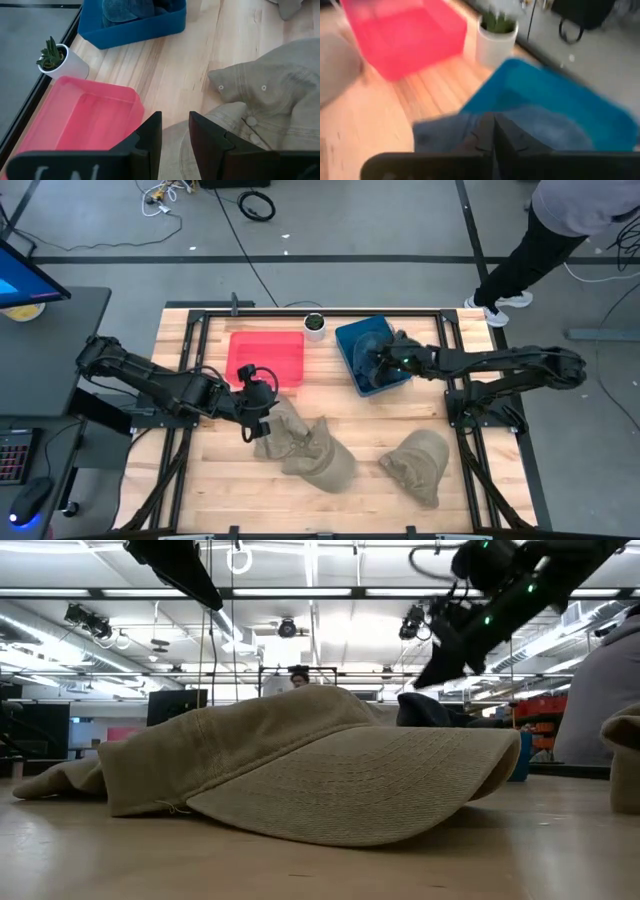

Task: Pick & Place hat
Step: Put the blue cap into the blue bin

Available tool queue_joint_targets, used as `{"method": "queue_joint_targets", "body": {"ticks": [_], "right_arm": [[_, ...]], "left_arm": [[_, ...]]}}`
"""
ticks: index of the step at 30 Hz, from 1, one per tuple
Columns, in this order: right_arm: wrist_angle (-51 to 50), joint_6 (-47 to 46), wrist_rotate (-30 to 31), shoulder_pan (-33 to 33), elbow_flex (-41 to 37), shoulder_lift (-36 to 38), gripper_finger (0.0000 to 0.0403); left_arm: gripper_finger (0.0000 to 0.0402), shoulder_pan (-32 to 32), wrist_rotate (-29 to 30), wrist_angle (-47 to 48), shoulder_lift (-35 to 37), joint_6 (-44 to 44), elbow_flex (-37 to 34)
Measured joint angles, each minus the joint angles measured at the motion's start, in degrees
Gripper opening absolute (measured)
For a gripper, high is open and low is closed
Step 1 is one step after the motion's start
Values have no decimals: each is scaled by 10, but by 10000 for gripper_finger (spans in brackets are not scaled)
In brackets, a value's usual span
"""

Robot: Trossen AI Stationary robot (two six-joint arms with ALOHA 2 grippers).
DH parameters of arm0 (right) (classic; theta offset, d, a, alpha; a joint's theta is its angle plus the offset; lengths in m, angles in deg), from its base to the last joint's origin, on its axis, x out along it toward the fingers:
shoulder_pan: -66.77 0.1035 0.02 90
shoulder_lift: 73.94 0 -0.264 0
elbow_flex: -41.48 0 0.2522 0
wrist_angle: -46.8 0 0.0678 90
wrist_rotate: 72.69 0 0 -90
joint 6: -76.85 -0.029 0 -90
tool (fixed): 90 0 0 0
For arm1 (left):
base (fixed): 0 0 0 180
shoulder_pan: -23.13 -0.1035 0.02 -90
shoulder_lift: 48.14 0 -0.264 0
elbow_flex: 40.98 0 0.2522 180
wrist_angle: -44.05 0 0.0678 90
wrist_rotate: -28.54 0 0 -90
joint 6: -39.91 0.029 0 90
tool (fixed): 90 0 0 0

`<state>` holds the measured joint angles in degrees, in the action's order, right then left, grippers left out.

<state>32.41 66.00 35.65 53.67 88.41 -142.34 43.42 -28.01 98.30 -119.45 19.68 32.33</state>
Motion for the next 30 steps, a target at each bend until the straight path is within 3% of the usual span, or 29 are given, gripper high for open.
{"method": "queue_joint_targets", "body": {"ticks": [13,17,21,30], "right_arm": [[-2,-67,5,-4,-8,-179,3],[-20,-69,1,-4,3,-176,4],[-118,-46,-3,-4,53,-149,20],[-328,-5,1,3,179,-115,111]], "left_arm": [[101,0,0,0,0,-1,0],[101,0,0,0,0,-1,0],[101,0,0,0,0,-2,0],[101,0,-11,0,0,-20,0]]}}
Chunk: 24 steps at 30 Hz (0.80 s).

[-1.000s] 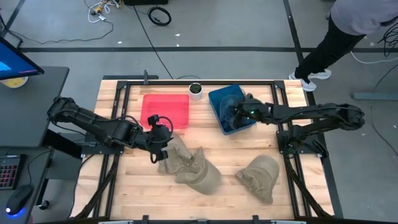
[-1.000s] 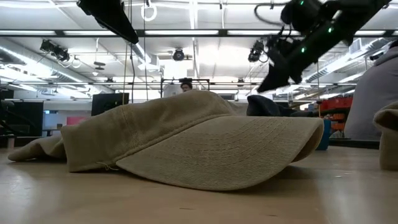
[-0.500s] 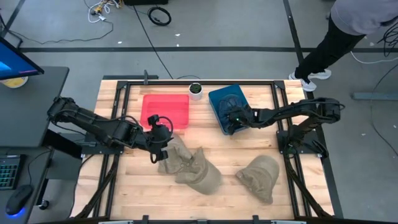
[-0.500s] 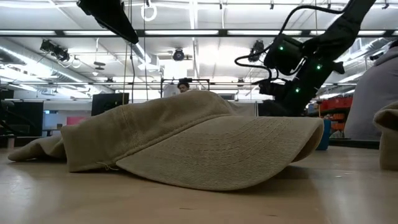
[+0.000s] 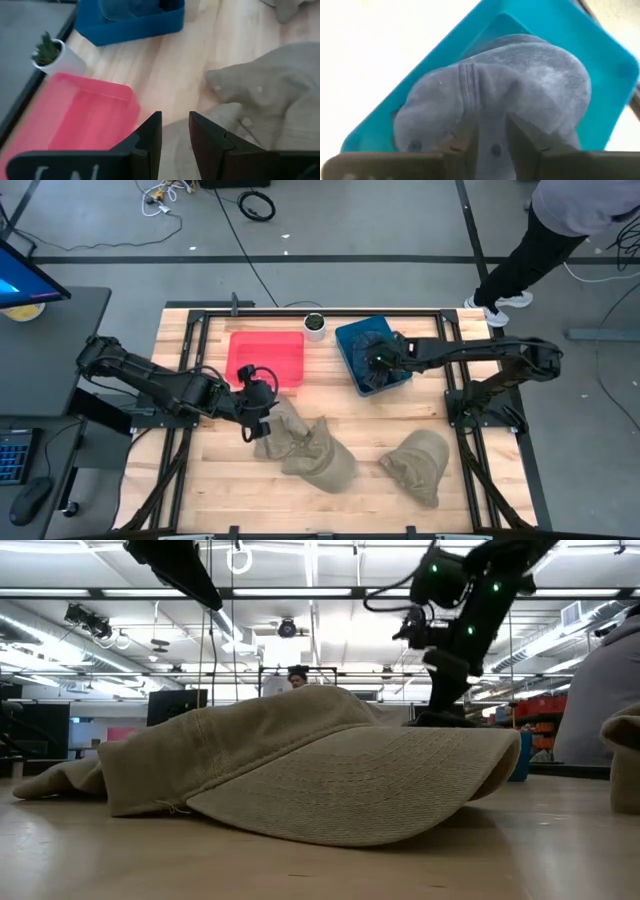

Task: Pick & Place hat
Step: Put the blue cap into the blue bin, then put the left brown cap into the red bin

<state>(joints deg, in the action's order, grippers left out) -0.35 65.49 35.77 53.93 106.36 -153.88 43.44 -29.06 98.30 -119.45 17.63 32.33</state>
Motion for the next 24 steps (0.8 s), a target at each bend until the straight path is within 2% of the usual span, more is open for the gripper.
{"method": "queue_joint_targets", "body": {"ticks": [5,11,17,24], "right_arm": [[-18,-2,-1,34,51,1,159],[62,-2,-1,85,60,2,188],[94,-1,-2,117,60,0,196],[100,-1,-1,127,60,0,196]], "left_arm": [[101,3,-54,0,-6,-26,0],[113,12,-60,2,-49,-32,0],[171,12,-72,11,-122,-53,0],[233,10,-67,11,-216,-37,0]]}}
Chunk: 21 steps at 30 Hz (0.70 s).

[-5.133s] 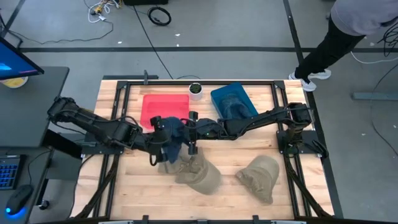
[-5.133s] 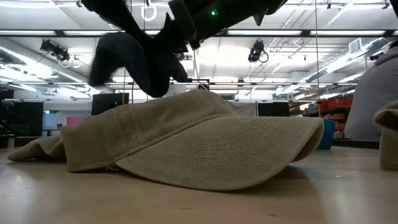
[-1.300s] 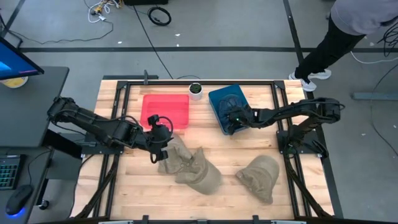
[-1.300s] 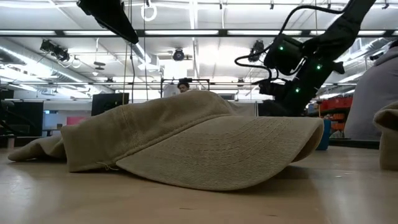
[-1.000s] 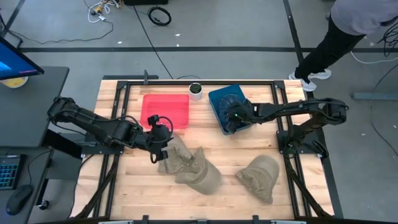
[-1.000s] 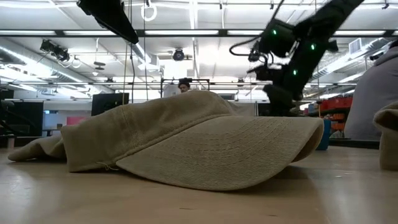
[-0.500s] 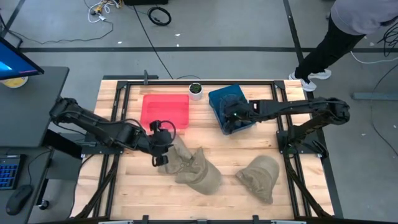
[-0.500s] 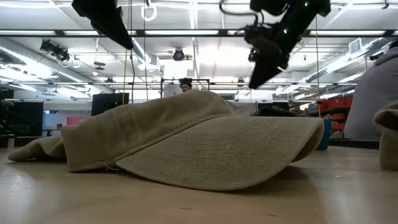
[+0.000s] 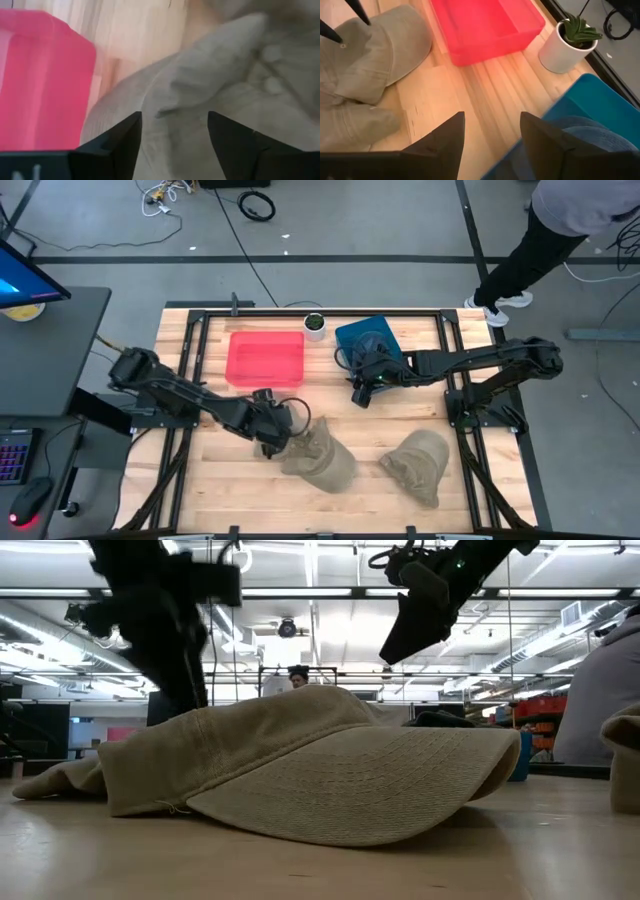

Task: Pick & Place hat
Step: Put the left brown cap into the red bin

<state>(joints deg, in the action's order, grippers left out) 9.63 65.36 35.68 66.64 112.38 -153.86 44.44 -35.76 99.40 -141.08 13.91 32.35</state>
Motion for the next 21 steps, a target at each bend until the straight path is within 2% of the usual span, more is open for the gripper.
{"method": "queue_joint_targets", "body": {"ticks": [5,9,12,18,21], "right_arm": [[2,0,0,0,0,0,197],[2,0,0,0,0,0,197],[2,0,0,0,0,0,197],[2,0,0,0,0,0,197],[2,0,0,-1,0,0,197]], "left_arm": [[244,-8,11,3,-59,-16,0],[228,-16,64,6,-90,-18,0],[186,-16,90,8,-95,-11,0],[22,-15,94,8,-90,-17,0],[13,-13,79,14,-77,-30,3]]}}
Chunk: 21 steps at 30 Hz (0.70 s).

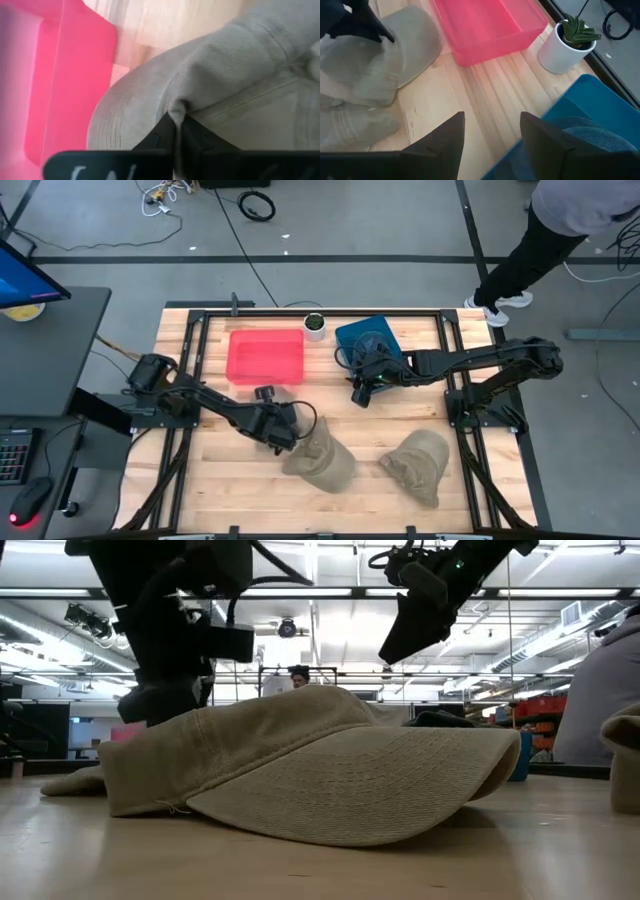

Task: Pick & Place hat
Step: Put the left brown cap into the red bin

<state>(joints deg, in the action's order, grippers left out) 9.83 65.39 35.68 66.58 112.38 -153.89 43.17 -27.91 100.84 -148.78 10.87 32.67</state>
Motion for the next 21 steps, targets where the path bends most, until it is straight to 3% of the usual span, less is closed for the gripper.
{"method": "queue_joint_targets", "body": {"ticks": [7,11,15,21], "right_arm": [[0,0,0,0,0,0,197],[1,0,0,0,0,0,197],[3,0,0,0,0,0,197],[5,0,0,0,0,0,197]], "left_arm": [[8,12,-4,152,79,-99,70],[8,11,29,232,130,-149,111],[8,-5,100,255,179,-156,132],[12,-94,101,253,221,-187,132]]}}
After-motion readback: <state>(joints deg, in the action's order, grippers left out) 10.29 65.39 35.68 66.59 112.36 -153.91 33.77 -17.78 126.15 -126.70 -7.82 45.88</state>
